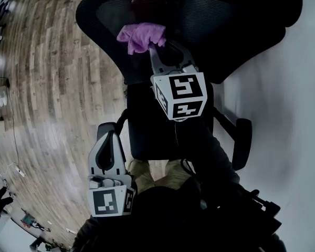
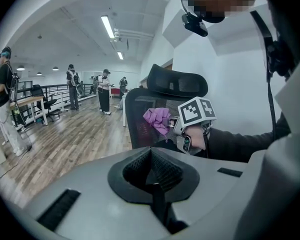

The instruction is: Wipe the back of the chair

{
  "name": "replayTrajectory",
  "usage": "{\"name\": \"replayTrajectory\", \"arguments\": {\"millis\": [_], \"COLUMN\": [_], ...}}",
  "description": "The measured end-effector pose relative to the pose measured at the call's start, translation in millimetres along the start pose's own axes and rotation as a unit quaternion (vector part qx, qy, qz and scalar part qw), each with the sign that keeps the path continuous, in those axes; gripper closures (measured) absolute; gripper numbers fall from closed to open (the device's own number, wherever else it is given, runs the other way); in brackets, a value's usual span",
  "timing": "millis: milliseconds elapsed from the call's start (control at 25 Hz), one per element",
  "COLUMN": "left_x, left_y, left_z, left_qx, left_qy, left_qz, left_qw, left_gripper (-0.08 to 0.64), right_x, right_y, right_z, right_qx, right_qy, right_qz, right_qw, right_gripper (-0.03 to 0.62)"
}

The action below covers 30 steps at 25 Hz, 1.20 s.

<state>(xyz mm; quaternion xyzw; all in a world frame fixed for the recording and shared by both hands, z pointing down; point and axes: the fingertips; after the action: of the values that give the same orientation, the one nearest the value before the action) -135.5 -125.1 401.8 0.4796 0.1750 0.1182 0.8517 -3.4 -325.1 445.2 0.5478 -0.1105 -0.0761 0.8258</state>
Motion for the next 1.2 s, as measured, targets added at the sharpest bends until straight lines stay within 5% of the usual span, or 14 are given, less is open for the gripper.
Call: {"name": "replayTrajectory", "arguments": {"millis": [920,1200], "left_x": [124.1,148.3], "left_y": [-1.3,3.1], "left_z": [61.7,68.4], "left_qx": [-0.017,-0.041], "left_qy": [0.091,0.091], "left_qz": [0.035,0.022], "left_qw": [0.9951,0.9948], "left_gripper": [0.557,0.557], "right_x": [180.5,225.8], "right_y": [8.7,12.1], "right_z": [-74.0,-93.5], "right_qx": [0.011,0.015], "right_qy": [0.101,0.132], "right_qz": [0.031,0.040], "right_qw": [0.994,0.990], "right_gripper": [0.514,0.514]}}
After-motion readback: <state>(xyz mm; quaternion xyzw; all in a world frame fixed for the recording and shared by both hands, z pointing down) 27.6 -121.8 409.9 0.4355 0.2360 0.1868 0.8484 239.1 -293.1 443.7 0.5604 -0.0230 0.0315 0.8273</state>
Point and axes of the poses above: the fingertips, and each gripper's own axes: z forward along the fingers, x to its right, y out of its underside, and after that the axes turned 7 degrees about y, right-handed
